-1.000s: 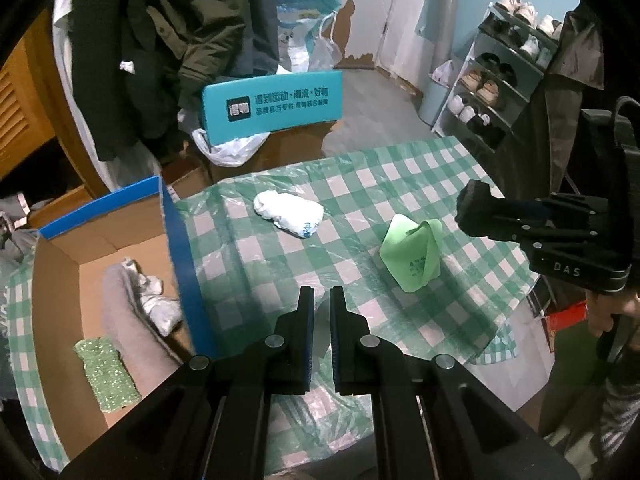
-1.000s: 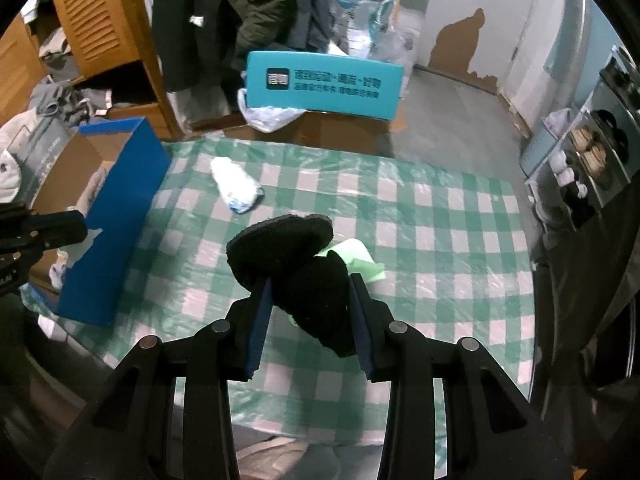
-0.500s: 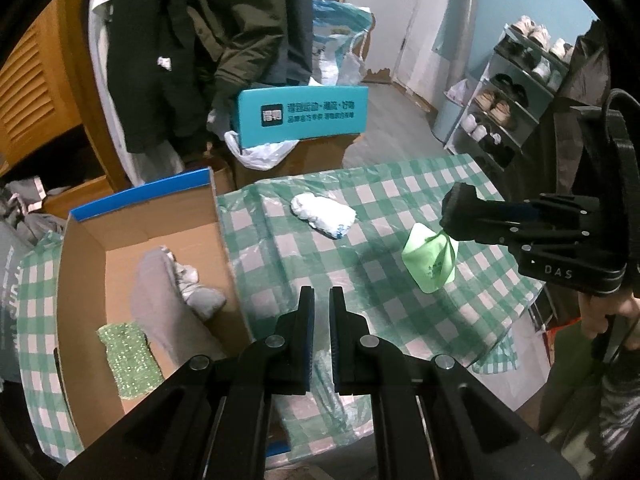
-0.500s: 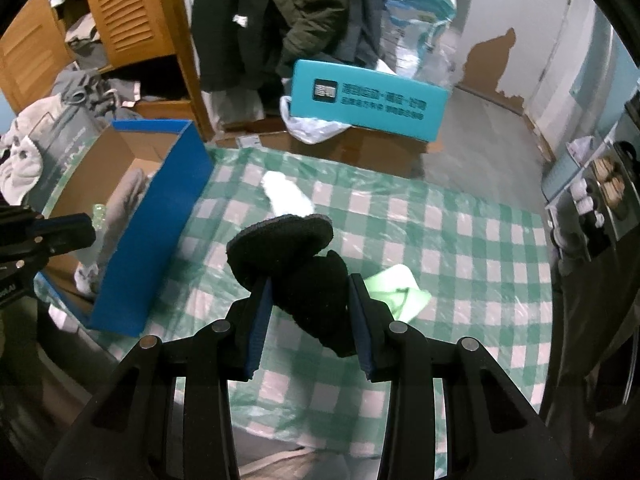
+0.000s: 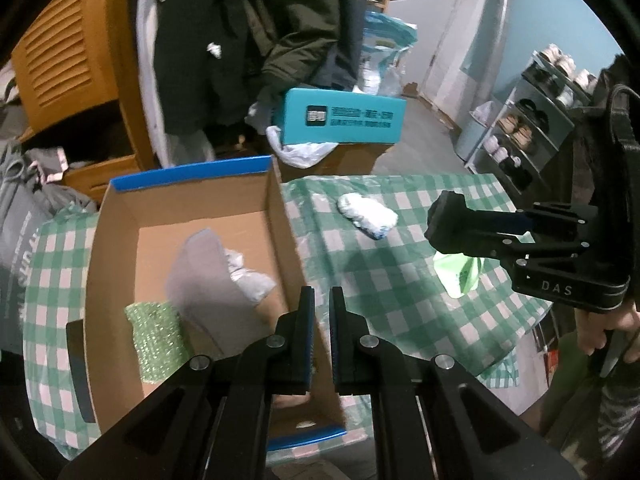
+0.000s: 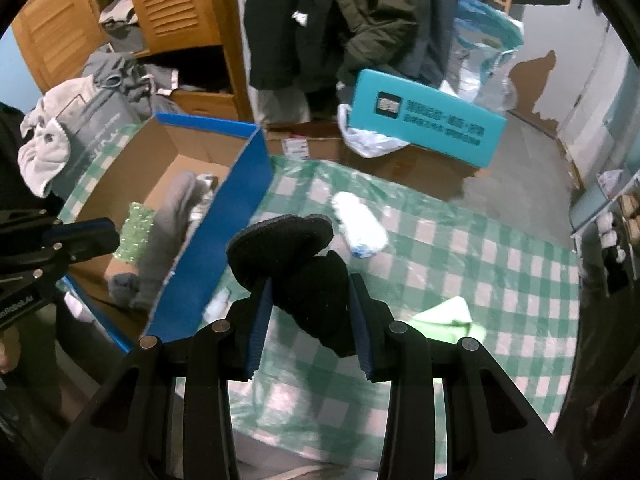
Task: Organize soft objects
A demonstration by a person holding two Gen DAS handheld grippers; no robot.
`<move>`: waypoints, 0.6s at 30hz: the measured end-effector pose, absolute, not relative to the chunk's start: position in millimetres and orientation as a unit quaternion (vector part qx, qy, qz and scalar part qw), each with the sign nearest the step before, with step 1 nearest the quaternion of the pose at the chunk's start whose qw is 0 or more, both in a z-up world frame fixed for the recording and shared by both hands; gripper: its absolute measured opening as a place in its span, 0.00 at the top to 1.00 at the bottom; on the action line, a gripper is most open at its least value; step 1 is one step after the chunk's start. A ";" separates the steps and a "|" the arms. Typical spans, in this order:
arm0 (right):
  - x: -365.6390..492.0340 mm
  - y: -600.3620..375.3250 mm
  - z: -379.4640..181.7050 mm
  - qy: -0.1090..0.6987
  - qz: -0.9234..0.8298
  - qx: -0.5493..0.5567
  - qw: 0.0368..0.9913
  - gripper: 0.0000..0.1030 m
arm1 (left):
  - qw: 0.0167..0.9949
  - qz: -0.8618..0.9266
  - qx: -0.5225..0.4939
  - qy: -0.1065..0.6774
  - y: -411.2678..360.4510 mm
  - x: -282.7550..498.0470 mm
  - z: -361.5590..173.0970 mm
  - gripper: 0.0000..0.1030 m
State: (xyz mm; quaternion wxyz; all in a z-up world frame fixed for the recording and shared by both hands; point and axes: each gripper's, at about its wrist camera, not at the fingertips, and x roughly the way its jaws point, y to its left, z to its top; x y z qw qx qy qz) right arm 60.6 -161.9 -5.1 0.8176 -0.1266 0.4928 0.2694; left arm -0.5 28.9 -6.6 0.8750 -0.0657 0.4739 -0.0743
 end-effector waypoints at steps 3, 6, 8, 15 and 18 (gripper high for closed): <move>59.6 -148.1 -6.9 0.494 0.279 -0.131 0.813 0.65 | 0.873 -0.060 -0.077 0.479 42.8 -0.9 -10.5 0.93; 58.0 -130.0 -9.8 0.496 0.291 -0.136 0.806 0.65 | 0.872 -0.049 -0.085 0.479 53.5 -2.0 -11.8 0.93; 57.0 -119.4 -11.4 0.498 0.298 -0.139 0.802 0.65 | 0.872 -0.042 -0.089 0.479 60.3 -4.0 -12.6 0.93; 51.2 -76.3 -16.3 0.498 0.330 -0.149 0.788 0.65 | 0.868 -0.013 -0.102 0.485 84.4 -9.5 -21.3 0.93; 49.3 -59.9 -19.5 0.500 0.339 -0.155 0.781 0.65 | 0.864 -0.003 -0.112 0.491 94.8 -11.3 -26.5 0.93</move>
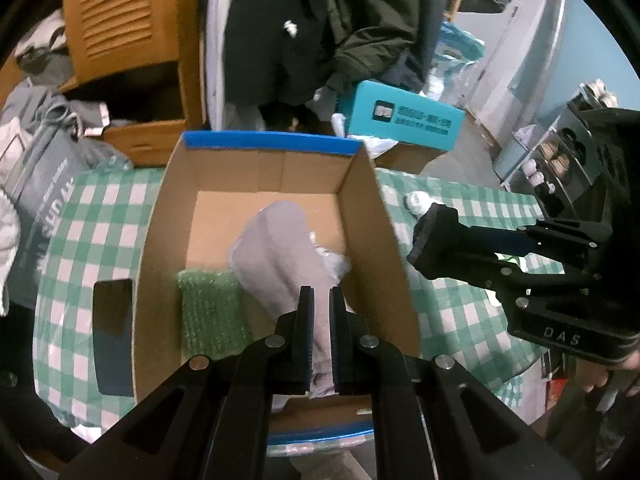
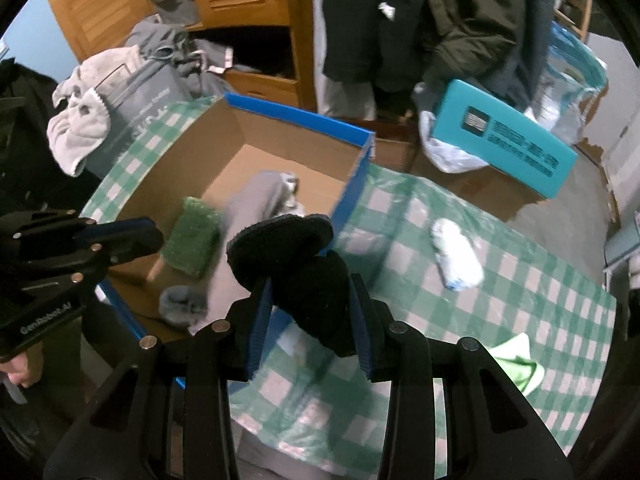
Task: Organize soft objects
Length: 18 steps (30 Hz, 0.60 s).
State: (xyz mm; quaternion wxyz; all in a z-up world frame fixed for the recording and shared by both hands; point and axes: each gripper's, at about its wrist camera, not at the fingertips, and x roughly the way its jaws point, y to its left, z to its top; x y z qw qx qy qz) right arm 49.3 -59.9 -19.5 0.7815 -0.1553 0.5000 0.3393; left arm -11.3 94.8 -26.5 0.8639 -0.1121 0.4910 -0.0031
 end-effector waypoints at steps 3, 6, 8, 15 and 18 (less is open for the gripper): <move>46.6 -45.3 -23.1 0.502 0.348 -0.161 0.775 0.65 | 0.864 0.002 -0.114 0.491 101.4 -13.6 -28.3 0.93; 44.7 -31.6 -28.2 0.505 0.355 -0.167 0.769 0.65 | 0.862 0.008 -0.119 0.493 107.8 -14.5 -30.9 0.93; 44.0 -23.7 -31.8 0.506 0.358 -0.169 0.766 0.65 | 0.860 0.012 -0.122 0.495 112.6 -15.2 -33.3 0.93; 46.2 -8.1 -40.2 0.512 0.364 -0.168 0.760 0.62 | 0.857 0.023 -0.126 0.499 121.8 -15.4 -38.2 0.85; 48.0 -6.3 -41.7 0.515 0.369 -0.161 0.757 0.60 | 0.857 0.029 -0.127 0.498 124.8 -15.8 -39.8 0.71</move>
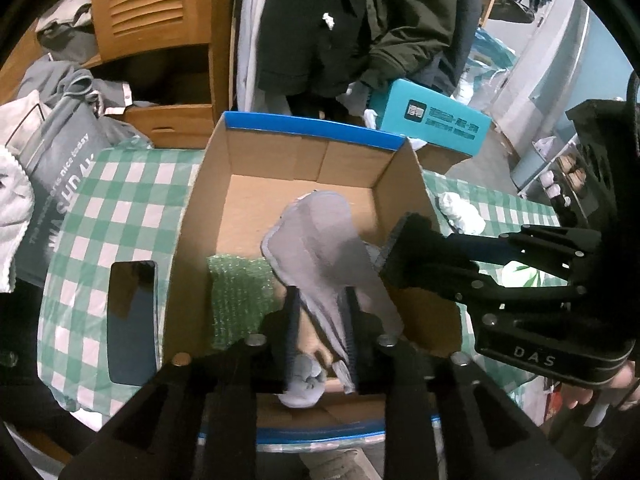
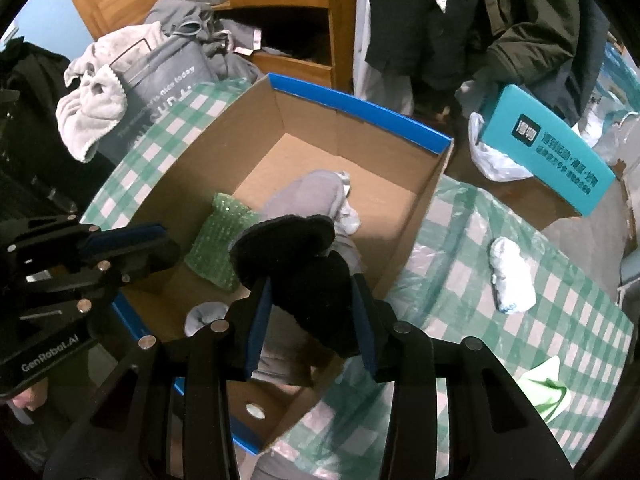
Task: Organize soft objects
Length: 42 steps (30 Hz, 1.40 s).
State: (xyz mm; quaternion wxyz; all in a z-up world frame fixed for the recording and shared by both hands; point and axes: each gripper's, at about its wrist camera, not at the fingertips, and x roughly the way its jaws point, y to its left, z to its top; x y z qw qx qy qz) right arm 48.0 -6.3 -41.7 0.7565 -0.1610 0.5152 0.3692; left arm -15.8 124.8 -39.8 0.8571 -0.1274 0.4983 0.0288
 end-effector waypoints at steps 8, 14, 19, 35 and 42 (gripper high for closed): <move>54.9 -15.2 -37.4 0.509 0.359 -0.155 0.767 0.47 | 0.857 0.042 -0.126 0.497 127.1 -14.8 -42.3 0.58; 63.2 -33.9 -33.7 0.512 0.343 -0.141 0.775 0.39 | 0.857 0.036 -0.124 0.498 119.3 -10.8 -41.6 0.51; 66.2 -52.0 -30.2 0.509 0.331 -0.133 0.783 0.34 | 0.860 0.024 -0.115 0.497 106.2 -7.2 -39.6 0.47; 79.0 -130.3 -36.6 0.519 0.273 -0.111 0.803 0.33 | 0.860 -0.016 -0.083 0.503 50.3 12.0 -33.9 0.40; 87.1 -168.7 -38.4 0.523 0.244 -0.088 0.812 0.33 | 0.861 -0.028 -0.070 0.502 26.6 19.3 -30.9 0.38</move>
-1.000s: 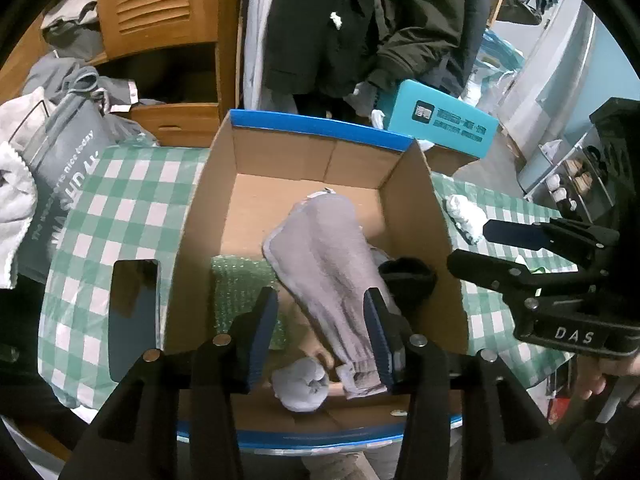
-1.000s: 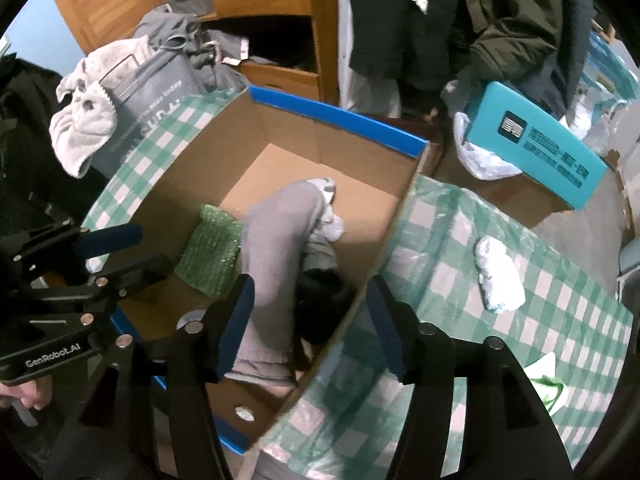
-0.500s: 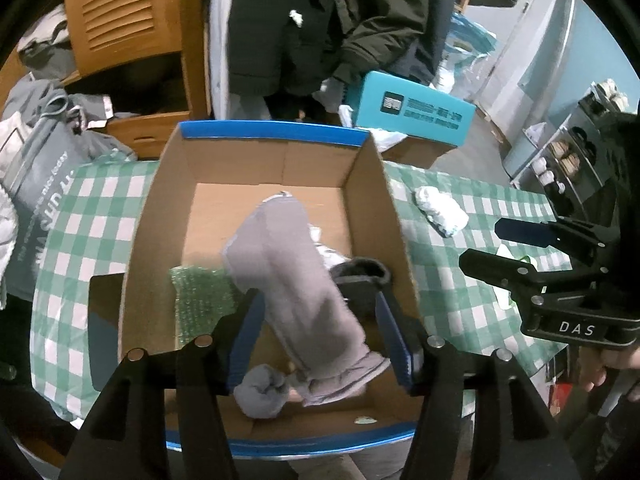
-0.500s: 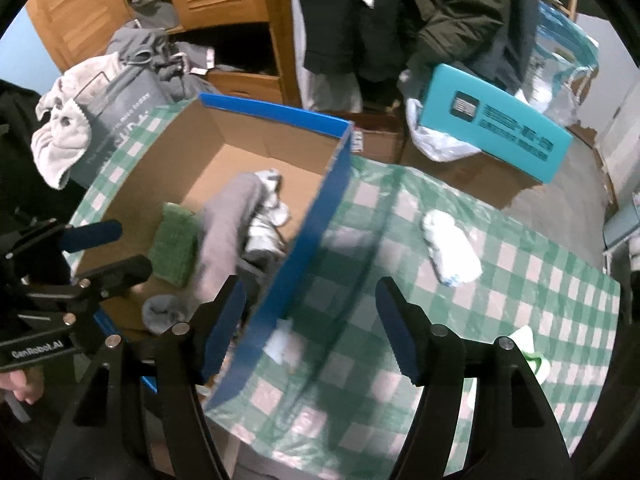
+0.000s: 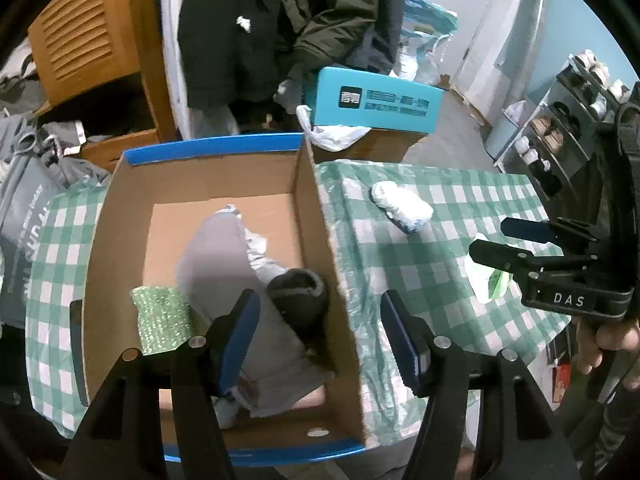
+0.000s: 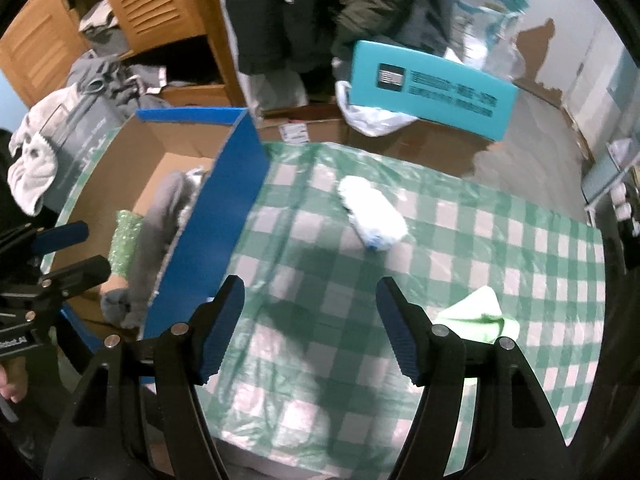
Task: Organize soft objects
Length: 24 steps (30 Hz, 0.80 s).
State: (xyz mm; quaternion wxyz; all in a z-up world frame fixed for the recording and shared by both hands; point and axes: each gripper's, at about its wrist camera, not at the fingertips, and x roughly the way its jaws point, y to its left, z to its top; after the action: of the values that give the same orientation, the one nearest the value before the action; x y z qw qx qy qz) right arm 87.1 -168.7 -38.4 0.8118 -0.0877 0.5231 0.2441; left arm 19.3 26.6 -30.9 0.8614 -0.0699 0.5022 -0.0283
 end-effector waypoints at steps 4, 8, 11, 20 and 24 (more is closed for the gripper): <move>90.6 -187.7 -38.0 0.523 0.233 -0.075 0.816 0.33 | 0.861 -0.033 -0.062 0.504 14.4 23.6 -31.4 0.37; 93.3 -205.7 -38.4 0.524 0.222 -0.064 0.820 0.33 | 0.858 -0.038 -0.056 0.509 2.6 29.6 -34.0 0.34; 96.1 -219.9 -39.8 0.525 0.212 -0.060 0.822 0.32 | 0.855 -0.044 -0.058 0.513 -5.3 34.6 -36.2 0.34; 103.3 -261.2 -48.9 0.531 0.178 -0.045 0.827 0.32 | 0.849 -0.058 -0.058 0.521 -31.2 48.6 -41.6 0.33; 105.5 -279.1 -53.9 0.534 0.165 -0.040 0.828 0.32 | 0.849 -0.060 -0.048 0.522 -41.1 54.1 -44.2 0.29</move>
State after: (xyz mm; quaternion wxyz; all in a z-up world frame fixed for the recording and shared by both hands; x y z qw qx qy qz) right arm 105.5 -279.1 -53.9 0.8282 -0.0400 0.5341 0.1653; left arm 54.1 -41.1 -44.2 0.8495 -0.0482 0.5220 -0.0598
